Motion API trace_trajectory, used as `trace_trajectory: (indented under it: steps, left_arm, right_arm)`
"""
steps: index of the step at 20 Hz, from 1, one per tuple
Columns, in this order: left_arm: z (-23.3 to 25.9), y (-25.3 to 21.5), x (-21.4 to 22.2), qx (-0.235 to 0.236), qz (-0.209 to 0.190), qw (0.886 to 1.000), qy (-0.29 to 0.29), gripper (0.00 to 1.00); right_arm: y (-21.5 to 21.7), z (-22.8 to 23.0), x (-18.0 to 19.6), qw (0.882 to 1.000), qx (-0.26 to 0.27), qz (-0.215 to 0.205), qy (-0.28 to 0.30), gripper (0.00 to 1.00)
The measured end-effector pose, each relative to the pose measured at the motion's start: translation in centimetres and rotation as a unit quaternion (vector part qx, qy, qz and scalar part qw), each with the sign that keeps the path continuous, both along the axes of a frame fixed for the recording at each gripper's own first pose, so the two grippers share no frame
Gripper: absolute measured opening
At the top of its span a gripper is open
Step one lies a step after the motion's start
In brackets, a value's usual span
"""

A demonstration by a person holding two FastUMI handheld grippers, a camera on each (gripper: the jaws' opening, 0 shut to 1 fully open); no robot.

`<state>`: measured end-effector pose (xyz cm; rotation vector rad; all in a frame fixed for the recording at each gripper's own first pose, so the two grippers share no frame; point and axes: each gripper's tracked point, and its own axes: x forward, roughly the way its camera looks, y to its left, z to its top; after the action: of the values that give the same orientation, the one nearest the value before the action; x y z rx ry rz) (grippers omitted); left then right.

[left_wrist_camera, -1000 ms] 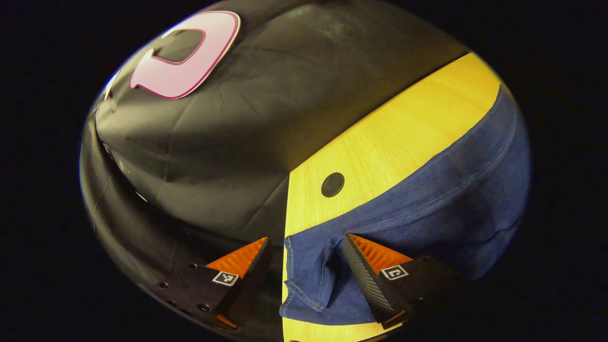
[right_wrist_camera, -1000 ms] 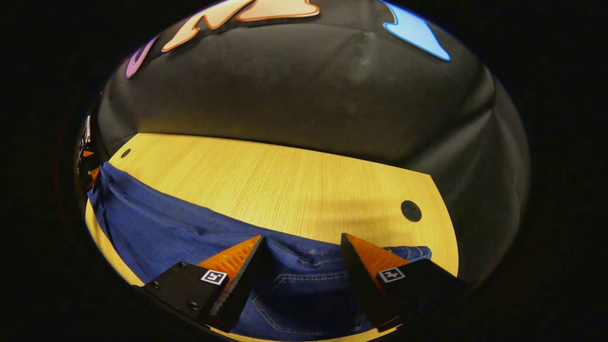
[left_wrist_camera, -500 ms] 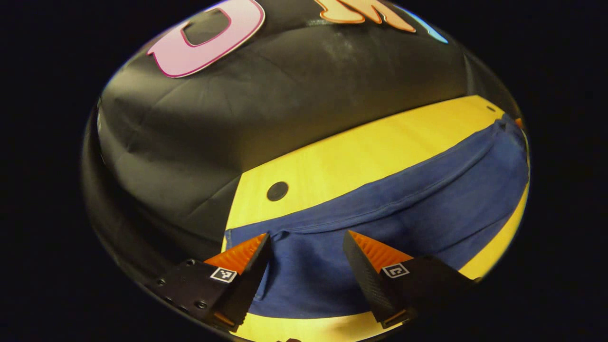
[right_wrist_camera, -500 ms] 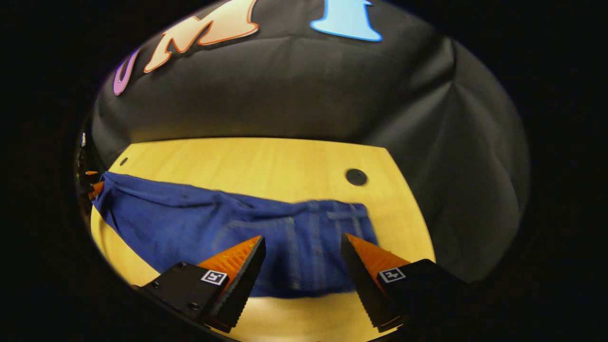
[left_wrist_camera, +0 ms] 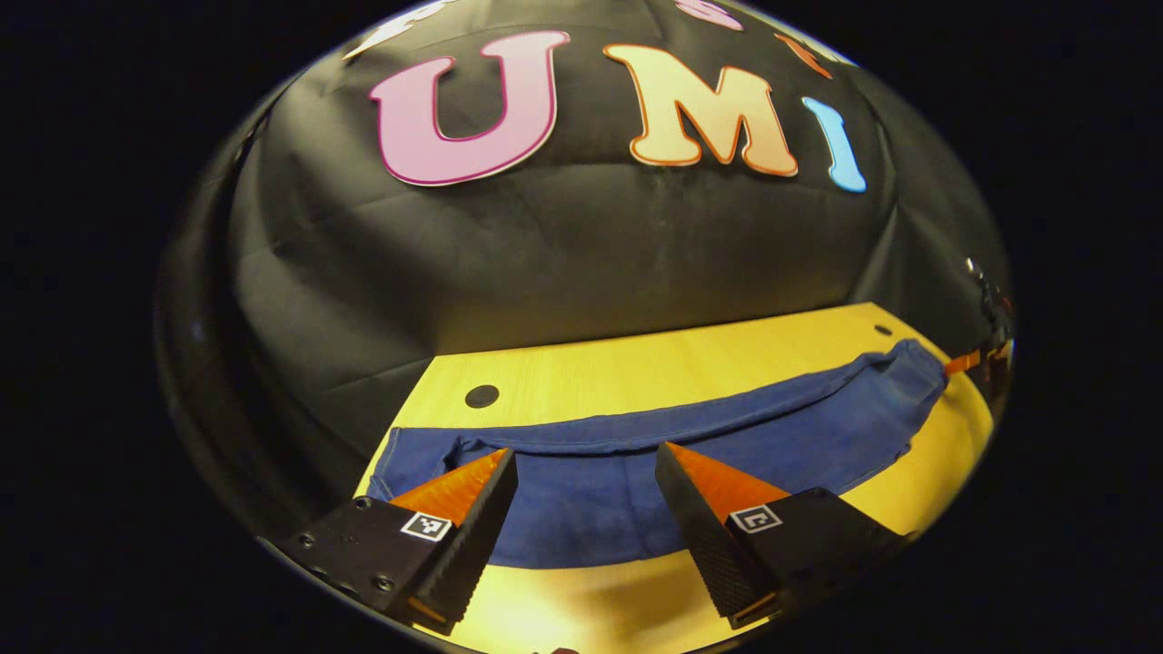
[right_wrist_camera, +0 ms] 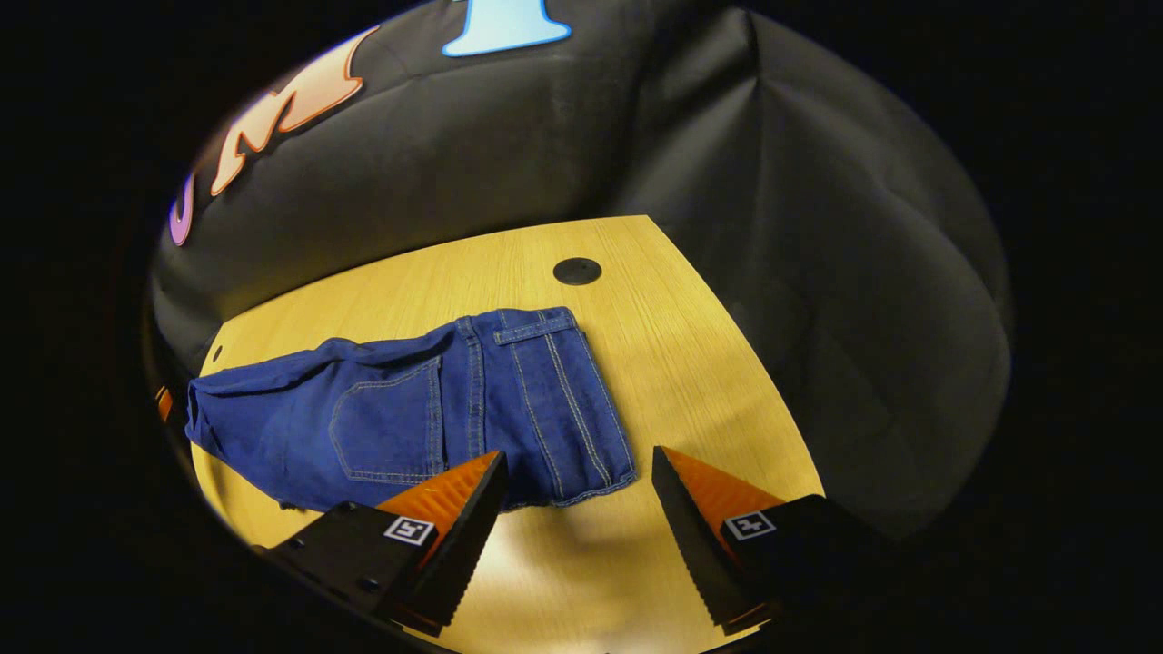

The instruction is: Grasp the waist and the cuffs of the jeans and fold them to make the two legs overlap; first hold the waist and fold one-third of the jeans toward the cuffs, then hold the cuffs and fold the remaining one-third in the same direction to finish folding.

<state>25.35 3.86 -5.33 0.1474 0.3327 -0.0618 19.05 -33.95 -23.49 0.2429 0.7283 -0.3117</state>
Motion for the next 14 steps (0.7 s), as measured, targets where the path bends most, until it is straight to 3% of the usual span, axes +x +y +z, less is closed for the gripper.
trace_trajectory:
  steps: [4,13,14]
  left_arm:
    - [-0.1,0.0,0.2,-0.04,0.009,0.999,0.012,0.95]
    - [-0.2,-0.5,0.4,-0.06,0.043,0.997,0.012,0.96]
    - [-0.2,-0.7,0.5,-0.064,0.042,0.997,0.011,0.96]
  right_arm:
    - [-0.1,-1.8,0.6,0.999,0.036,0.001,0.001,0.99]
    - [0.2,-2.4,1.0,0.999,0.032,0.029,-0.026,0.98]
    - [0.2,-2.4,1.0,0.999,0.031,0.028,-0.027,0.93]
